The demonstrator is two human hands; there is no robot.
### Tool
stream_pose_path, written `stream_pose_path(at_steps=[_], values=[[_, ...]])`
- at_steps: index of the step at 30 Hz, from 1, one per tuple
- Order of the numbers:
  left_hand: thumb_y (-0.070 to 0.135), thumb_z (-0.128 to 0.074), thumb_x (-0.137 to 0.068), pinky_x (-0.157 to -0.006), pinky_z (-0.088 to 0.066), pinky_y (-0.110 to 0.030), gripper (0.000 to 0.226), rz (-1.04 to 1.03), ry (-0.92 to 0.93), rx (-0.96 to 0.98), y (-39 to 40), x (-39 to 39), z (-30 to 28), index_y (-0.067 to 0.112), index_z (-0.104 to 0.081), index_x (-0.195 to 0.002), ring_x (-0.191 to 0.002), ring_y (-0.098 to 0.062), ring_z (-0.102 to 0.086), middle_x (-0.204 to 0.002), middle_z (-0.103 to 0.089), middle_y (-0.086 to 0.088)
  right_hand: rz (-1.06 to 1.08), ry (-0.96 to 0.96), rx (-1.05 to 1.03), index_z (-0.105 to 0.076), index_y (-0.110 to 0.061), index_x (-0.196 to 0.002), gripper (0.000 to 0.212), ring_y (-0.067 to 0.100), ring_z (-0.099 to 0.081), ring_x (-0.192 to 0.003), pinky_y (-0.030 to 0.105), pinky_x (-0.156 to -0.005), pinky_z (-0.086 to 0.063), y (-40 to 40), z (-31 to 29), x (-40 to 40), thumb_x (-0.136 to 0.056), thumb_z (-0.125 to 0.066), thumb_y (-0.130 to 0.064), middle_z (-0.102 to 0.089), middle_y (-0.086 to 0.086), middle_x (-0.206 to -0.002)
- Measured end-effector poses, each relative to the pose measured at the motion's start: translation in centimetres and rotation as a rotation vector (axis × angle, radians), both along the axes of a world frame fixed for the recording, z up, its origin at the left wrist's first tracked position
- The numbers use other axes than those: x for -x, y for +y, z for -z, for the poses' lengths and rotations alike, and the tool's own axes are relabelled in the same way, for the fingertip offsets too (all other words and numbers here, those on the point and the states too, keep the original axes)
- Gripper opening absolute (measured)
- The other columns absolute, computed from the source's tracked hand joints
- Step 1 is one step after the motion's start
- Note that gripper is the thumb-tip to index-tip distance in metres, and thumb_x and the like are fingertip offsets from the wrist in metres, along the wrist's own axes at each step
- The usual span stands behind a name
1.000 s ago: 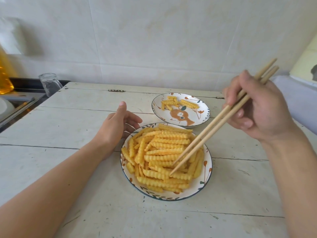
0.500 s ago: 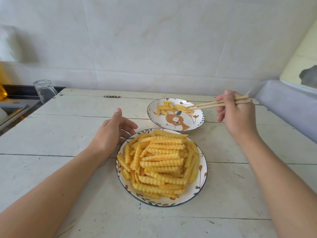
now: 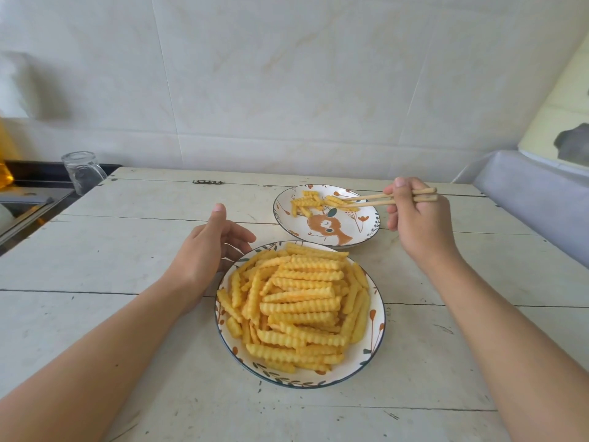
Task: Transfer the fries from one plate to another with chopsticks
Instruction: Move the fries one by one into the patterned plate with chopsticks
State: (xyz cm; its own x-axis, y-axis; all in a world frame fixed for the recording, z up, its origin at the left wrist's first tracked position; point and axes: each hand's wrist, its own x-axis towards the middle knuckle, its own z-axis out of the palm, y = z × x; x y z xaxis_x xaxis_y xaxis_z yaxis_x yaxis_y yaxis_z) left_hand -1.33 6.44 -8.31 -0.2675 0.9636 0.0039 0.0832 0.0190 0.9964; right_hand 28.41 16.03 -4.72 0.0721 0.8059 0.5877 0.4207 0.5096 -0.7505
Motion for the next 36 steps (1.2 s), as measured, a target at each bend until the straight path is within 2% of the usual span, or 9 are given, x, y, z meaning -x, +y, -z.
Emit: stream_pose_path(at_steps=[3, 5, 9, 12, 15, 20, 26, 32, 36], values=[[0.058, -0.022, -0.109, -0.071, -0.049, -0.035, 0.076, 0.002, -0.003, 0.001, 0.0, 0.0, 0.0, 0.007, -0.076, -0.093, -0.075, -0.022, -0.063, -0.086, -0.071, -0.009, -0.008, 0.011, 0.005, -0.065, -0.019, -0.086, 0.036, 0.009, -0.054, -0.049, 0.032, -0.057, -0.048, 0.1, 0.3, 0.0, -0.106, -0.042, -0.039, -0.058, -0.013, -0.054], [0.058, -0.023, -0.109, -0.071, -0.049, -0.034, 0.076, 0.004, -0.003, 0.001, 0.0, 0.1, 0.0, 0.007, -0.076, -0.093, -0.074, -0.020, -0.062, -0.086, -0.070, -0.009, 0.000, 0.044, 0.004, -0.064, -0.019, -0.084, 0.037, 0.007, -0.053, -0.048, 0.028, -0.055, -0.045, 0.1, 0.3, 0.2, -0.106, -0.041, -0.038, -0.057, -0.010, -0.056], [0.058, -0.023, -0.109, -0.071, -0.049, -0.034, 0.076, 0.007, -0.005, 0.003, 0.0, 0.0, 0.0, 0.006, -0.076, -0.094, -0.073, -0.020, -0.062, -0.086, -0.070, -0.009, -0.014, 0.331, 0.000, -0.063, -0.016, -0.076, 0.043, 0.017, -0.049, -0.040, 0.028, -0.045, -0.040, -0.5, -1.5, -0.1, -0.106, -0.039, -0.035, -0.054, 0.003, -0.058], [0.057, -0.023, -0.109, -0.071, -0.048, -0.034, 0.076, 0.008, -0.003, 0.004, 0.0, 0.0, -0.1, 0.005, -0.076, -0.095, -0.075, -0.021, -0.061, -0.085, -0.070, -0.008, -0.160, 0.572, 0.033, -0.064, -0.012, -0.066, 0.052, 0.023, -0.042, -0.036, 0.025, -0.042, -0.034, -1.7, -4.0, -0.9, -0.106, -0.040, -0.035, -0.052, 0.004, -0.050], [0.057, -0.022, -0.109, -0.070, -0.048, -0.033, 0.076, 0.004, 0.005, 0.007, 0.0, 0.0, -0.1, 0.005, -0.076, -0.095, -0.075, -0.021, -0.061, -0.084, -0.070, -0.008, -0.421, 0.733, 0.176, -0.062, -0.014, -0.058, 0.056, 0.018, -0.032, -0.034, 0.021, -0.044, -0.025, -3.1, -5.8, -1.6, -0.105, -0.042, -0.037, -0.046, 0.006, -0.050], [0.058, -0.022, -0.109, -0.069, -0.048, -0.031, 0.077, 0.002, 0.008, 0.014, 0.0, -0.1, -0.1, 0.005, -0.076, -0.096, -0.074, -0.019, -0.061, -0.084, -0.070, -0.006, -0.708, 0.539, 0.298, -0.063, -0.015, -0.060, 0.056, 0.014, -0.030, -0.027, 0.015, -0.043, -0.029, -5.1, -6.8, -1.7, -0.104, -0.036, -0.036, -0.040, 0.007, -0.047], [0.058, -0.022, -0.109, -0.069, -0.048, -0.031, 0.077, -0.003, 0.010, 0.015, 0.1, 0.0, 0.0, 0.005, -0.077, -0.096, -0.071, -0.016, -0.061, -0.083, -0.069, -0.006, -0.821, 0.413, 0.333, -0.064, -0.011, -0.061, 0.051, 0.012, -0.033, -0.025, 0.015, -0.043, -0.033, -5.9, -7.2, -1.5, -0.098, -0.039, -0.036, -0.040, 0.009, -0.045], [0.058, -0.022, -0.109, -0.069, -0.048, -0.031, 0.077, 0.000, 0.013, 0.011, 0.0, -0.1, 0.0, 0.005, -0.076, -0.097, -0.073, -0.018, -0.061, -0.083, -0.069, -0.005, -0.780, 0.379, 0.313, -0.066, -0.013, -0.061, 0.049, 0.011, -0.030, -0.025, 0.014, -0.043, -0.030, -6.0, -7.3, -1.7, -0.099, -0.040, -0.032, -0.040, 0.008, -0.045], [0.059, -0.023, -0.109, -0.071, -0.048, -0.033, 0.077, 0.000, 0.002, 0.009, 0.0, 0.1, 0.1, 0.006, -0.077, -0.094, -0.075, -0.020, -0.061, -0.084, -0.070, -0.006, -0.573, 0.571, 0.244, -0.063, -0.015, -0.062, 0.049, 0.013, -0.027, -0.031, 0.016, -0.043, -0.023, -4.8, -7.3, -2.1, -0.103, -0.041, -0.031, -0.041, 0.004, -0.049]])
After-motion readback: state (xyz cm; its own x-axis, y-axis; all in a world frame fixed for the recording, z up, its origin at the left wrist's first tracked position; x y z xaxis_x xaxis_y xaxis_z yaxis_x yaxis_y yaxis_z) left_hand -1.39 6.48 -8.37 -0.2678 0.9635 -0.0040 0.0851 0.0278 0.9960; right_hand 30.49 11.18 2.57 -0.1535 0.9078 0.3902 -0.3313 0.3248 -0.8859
